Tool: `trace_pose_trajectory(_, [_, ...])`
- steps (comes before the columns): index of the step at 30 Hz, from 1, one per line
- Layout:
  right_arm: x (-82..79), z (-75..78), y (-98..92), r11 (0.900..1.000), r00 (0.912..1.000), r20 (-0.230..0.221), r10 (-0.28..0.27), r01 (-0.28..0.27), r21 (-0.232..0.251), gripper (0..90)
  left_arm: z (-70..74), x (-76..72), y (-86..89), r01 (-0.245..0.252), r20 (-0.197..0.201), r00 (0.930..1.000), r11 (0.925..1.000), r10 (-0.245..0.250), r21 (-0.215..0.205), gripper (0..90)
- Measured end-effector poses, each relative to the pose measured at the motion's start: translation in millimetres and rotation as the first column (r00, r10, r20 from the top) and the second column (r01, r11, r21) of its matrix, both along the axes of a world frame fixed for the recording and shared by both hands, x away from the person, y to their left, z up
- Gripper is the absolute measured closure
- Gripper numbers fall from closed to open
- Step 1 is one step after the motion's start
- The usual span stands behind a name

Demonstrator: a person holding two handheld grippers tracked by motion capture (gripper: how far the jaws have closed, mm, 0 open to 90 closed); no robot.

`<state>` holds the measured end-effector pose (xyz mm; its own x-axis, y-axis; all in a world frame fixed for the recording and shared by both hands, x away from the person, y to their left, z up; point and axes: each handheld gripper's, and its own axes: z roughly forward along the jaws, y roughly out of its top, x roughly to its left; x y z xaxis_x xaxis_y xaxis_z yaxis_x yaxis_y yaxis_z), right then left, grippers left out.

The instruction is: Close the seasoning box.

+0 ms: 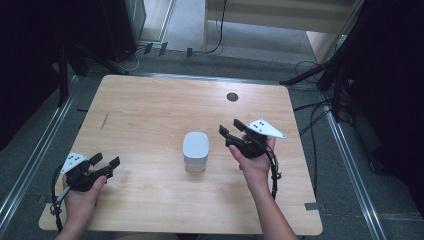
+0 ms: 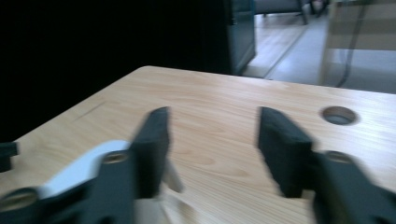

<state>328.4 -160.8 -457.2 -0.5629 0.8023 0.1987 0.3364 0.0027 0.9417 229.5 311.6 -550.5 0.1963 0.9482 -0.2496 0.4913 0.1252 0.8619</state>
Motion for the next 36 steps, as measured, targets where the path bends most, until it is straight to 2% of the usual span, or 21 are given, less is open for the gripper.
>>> trace_pose_trajectory(1, [0.0, 0.0, 0.0, 1.0, 1.0, 0.0, 0.0, 0.0, 0.0, 24.1, -0.1, 0.0, -0.1, 0.0, 0.002, 1.0, 1.0, 0.0, 0.0, 26.4])
trace_pose_trajectory(2, [-2.7, -5.3, -13.4, 0.999, 0.9986, -0.026, -0.047, 0.047, 0.003, 13.3, 0.0, -0.1, -0.2, 0.001, 0.002, 1.0, 1.0, -0.001, 0.0, 26.3])
trace_pose_trajectory(4, [-4.2, -7.1, -18.1, 0.998, 0.9975, -0.034, -0.062, 0.062, 0.005, 11.8, 0.1, -0.5, -0.4, 0.001, 0.004, 1.0, 1.0, -0.001, 0.003, 26.1])
trace_pose_trajectory(5, [-8.3, -12.8, -30.6, 0.996, 0.9948, -0.051, -0.088, 0.088, -0.003, 6.7, 0.2, -0.5, -0.4, 0.001, 0.004, 1.0, 1.0, -0.001, 0.004, 25.3])
trace_pose_trajectory(6, [-8.3, -12.8, -30.6, 0.996, 0.9948, -0.051, -0.088, 0.088, -0.003, 6.7, 0.2, -0.6, -0.3, 0.001, 0.005, 1.0, 1.0, -0.001, 0.002, 25.3])
trace_pose_trajectory(7, [-12.4, -17.0, -39.5, 0.996, 0.9941, -0.057, -0.092, 0.091, -0.012, 5.5, 0.3, -0.7, 0.0, 0.002, 0.004, 1.0, 1.0, -0.002, 0.002, 24.8])
trace_pose_trajectory(22, [-46.1, -51.1, -95.7, 0.986, 0.9798, -0.108, -0.168, 0.165, -0.038, 5.6, 2.2, -2.5, -0.1, -0.01, 0.018, 0.9998, 0.9999, 0.01, 0.013, 13.8])
trace_pose_trajectory(30, [-65.3, -67.4, -129.2, 0.976, 0.9644, -0.148, -0.219, 0.215, -0.042, 6.1, 2.3, -3.3, -0.2, 0.005, 0.024, 0.9997, 0.9998, -0.006, 0.018, 11.6])
trace_pose_trajectory(36, [-81.0, -73.1, -150.5, 0.967, 0.955, -0.155, -0.253, 0.244, -0.076, 6.3, 2.6, -3.5, 0.8, 0.005, 0.023, 0.9997, 1.0, -0.005, 0.008, 11.6])
